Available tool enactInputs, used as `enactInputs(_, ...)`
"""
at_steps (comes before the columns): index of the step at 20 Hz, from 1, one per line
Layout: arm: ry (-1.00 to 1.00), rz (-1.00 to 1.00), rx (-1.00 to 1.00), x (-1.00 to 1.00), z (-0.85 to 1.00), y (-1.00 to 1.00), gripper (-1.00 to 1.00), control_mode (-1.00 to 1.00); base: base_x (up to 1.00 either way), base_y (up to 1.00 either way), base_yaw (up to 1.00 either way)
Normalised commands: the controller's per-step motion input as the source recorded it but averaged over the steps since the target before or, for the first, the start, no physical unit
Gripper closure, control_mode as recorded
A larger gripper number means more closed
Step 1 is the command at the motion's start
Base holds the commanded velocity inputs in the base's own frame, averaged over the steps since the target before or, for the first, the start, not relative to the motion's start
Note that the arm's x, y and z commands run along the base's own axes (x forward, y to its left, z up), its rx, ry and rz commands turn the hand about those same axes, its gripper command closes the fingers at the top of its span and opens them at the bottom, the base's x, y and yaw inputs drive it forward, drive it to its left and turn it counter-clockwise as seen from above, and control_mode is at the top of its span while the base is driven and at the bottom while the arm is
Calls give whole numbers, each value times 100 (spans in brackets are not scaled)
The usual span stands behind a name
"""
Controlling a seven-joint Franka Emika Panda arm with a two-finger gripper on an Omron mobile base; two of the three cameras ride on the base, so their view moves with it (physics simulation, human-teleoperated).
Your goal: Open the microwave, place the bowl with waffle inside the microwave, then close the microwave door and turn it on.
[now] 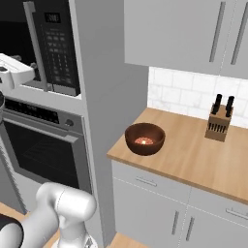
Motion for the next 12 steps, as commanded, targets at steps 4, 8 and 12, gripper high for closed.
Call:
enactInputs(4,0,6,0,38,0,0,-100,-100,0,0,0)
enactInputs(8,0,5,0,30,0,0,-100,-100,0,0,0)
enactInputs(12,-2,5,1,18,0,0,-100,-100,0,0,0)
